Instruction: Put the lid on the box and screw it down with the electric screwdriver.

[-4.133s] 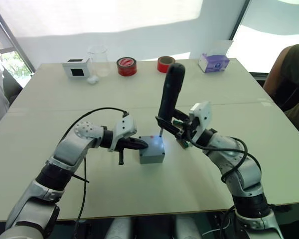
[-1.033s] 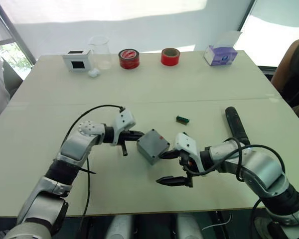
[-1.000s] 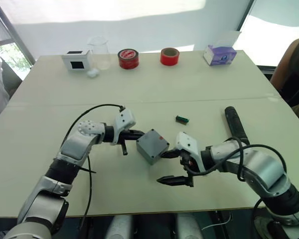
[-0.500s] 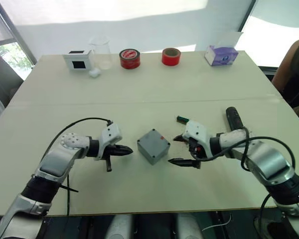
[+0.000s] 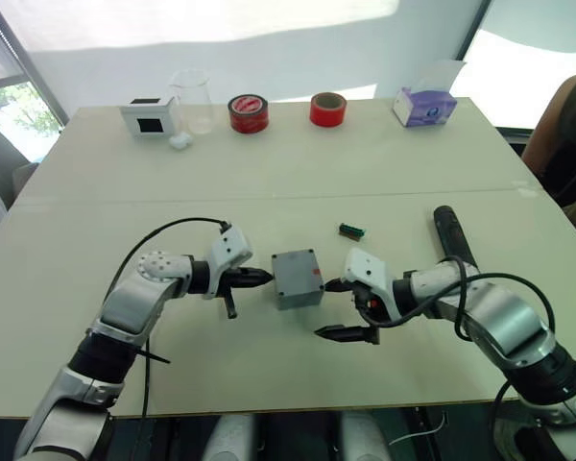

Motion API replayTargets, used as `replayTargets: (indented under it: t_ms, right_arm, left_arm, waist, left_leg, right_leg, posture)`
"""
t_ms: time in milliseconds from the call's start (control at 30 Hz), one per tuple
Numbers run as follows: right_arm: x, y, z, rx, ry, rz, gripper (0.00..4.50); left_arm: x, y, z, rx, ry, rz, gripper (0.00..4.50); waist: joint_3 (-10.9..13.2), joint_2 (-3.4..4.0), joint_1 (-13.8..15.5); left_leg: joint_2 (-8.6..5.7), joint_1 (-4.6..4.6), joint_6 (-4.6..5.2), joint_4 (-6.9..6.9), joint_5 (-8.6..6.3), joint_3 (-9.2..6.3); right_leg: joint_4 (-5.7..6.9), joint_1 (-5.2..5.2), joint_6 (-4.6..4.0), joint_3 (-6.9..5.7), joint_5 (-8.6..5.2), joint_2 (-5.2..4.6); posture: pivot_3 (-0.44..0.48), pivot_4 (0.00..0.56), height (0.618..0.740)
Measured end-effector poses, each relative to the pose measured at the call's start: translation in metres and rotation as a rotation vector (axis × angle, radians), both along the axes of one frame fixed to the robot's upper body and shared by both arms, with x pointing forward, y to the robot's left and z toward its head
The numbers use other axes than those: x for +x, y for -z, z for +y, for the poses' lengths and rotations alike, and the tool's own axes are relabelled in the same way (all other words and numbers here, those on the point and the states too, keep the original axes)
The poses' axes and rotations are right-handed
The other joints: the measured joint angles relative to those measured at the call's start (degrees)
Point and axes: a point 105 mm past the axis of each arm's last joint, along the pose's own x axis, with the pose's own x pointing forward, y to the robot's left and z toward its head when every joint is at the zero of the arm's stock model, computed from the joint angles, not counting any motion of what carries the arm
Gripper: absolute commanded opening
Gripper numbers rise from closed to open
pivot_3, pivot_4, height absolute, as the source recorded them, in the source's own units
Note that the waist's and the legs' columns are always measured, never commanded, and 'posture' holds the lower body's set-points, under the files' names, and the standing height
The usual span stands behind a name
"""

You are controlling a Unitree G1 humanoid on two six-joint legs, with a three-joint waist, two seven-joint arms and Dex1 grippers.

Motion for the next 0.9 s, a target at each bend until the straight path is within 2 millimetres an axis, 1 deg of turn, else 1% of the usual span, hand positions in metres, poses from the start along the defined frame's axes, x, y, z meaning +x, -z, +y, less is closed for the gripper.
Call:
replayTargets:
  t_ms: [333,367,467,533,600,667,733,800,867,900]
  right_arm:
    - [0.001,-0.003,0.0,0.013,0.023,-0.001,4.46]
    - [0.002,-0.006,-0.003,0.015,0.029,-0.007,4.46]
    - [0.013,-0.023,-0.02,0.048,0.096,-0.038,4.46]
    - [0.031,-0.042,-0.038,0.102,0.183,-0.081,4.46]
    - [0.055,-0.06,-0.053,0.163,0.28,-0.155,4.46]
    - [0.075,-0.069,-0.061,0.205,0.362,-0.208,4.46]
    - [0.087,-0.065,-0.063,0.22,0.403,-0.221,4.46]
    - [0.1,-0.055,-0.064,0.238,0.445,-0.222,4.46]
    - [0.12,-0.045,-0.059,0.257,0.484,-0.238,4.46]
    - [0.126,-0.041,-0.057,0.259,0.497,-0.242,4.46]
  left_arm:
    - [0.001,-0.003,-0.001,0.003,0.013,-0.009,0.0]
    - [0.0,-0.004,0.001,0.006,0.018,-0.006,0.0]
    - [-0.002,-0.009,0.01,0.005,0.01,0.006,0.0]
    - [-0.002,-0.019,0.019,-0.031,-0.017,0.018,0.0]
    - [-0.002,-0.033,0.024,-0.083,-0.033,0.025,0.0]
    - [-0.003,-0.046,0.023,-0.128,-0.028,0.021,0.0]
    - [-0.004,-0.054,0.022,-0.156,-0.024,0.024,0.0]
    - [-0.005,-0.059,0.019,-0.173,-0.016,0.034,0.0]
    - [-0.008,-0.065,0.016,-0.179,-0.005,0.025,0.0]
    - [-0.008,-0.067,0.014,-0.181,0.002,0.019,0.0]
  waist:
    - [0.0,0.0,0.05]
    - [0.0,0.0,0.02]
    - [0.0,0.0,0.0]
    - [0.01,-0.01,-0.06]
    - [0.01,-0.02,-0.11]
    - [0.0,-0.01,-0.15]
    - [0.01,-0.01,-0.11]
    - [0.01,-0.01,-0.19]
    - [0.0,-0.02,-0.57]
    - [0.01,-0.01,-0.69]
  left_leg:
    - [0.0,0.0,0.0,0.0,0.0,0.0]
    - [0.0,0.0,0.0,0.0,0.0,0.0]
    - [0.0,0.0,0.0,0.0,0.0,0.0]
    - [0.02,0.0,0.0,0.0,0.0,0.0]
    - [0.03,0.02,0.0,-0.01,0.0,0.0]
    - [0.02,0.02,-0.01,-0.03,0.01,0.01]
    - [0.02,0.02,-0.04,-0.04,0.02,0.02]
    - [0.0,0.0,-0.29,-0.04,0.17,0.04]
    - [0.0,0.02,-0.31,-0.04,0.18,0.07]
    - [0.0,0.02,-0.33,-0.04,0.19,0.06]
  right_leg:
    - [0.0,0.0,0.0,0.0,0.0,0.0]
    - [0.0,0.0,0.0,0.0,0.0,0.0]
    - [0.0,0.0,0.0,0.0,0.0,0.0]
    - [0.0,0.0,0.0,0.0,0.0,0.0]
    - [0.01,0.0,0.0,0.0,0.0,0.01]
    - [0.0,0.0,0.0,0.0,0.0,0.01]
    - [0.0,-0.01,0.0,0.0,0.0,0.01]
    - [0.0,-0.01,0.0,0.0,0.0,0.01]
    - [0.01,-0.01,0.0,0.01,0.0,0.01]
    - [0.02,-0.01,0.0,0.01,0.0,0.01]
  posture:
    - [0.0,0.15,0.74]
    - [0.0,0.15,0.74]
    - [0.0,0.15,0.74]
    - [0.0,0.15,0.74]
    - [0.0,0.15,0.74]
    - [0.0,0.15,0.74]
    - [0.0,0.15,0.74]
    - [0.0,0.15,0.74]
    - [0.0,0.15,0.74]
    - [0.0,0.15,0.74]
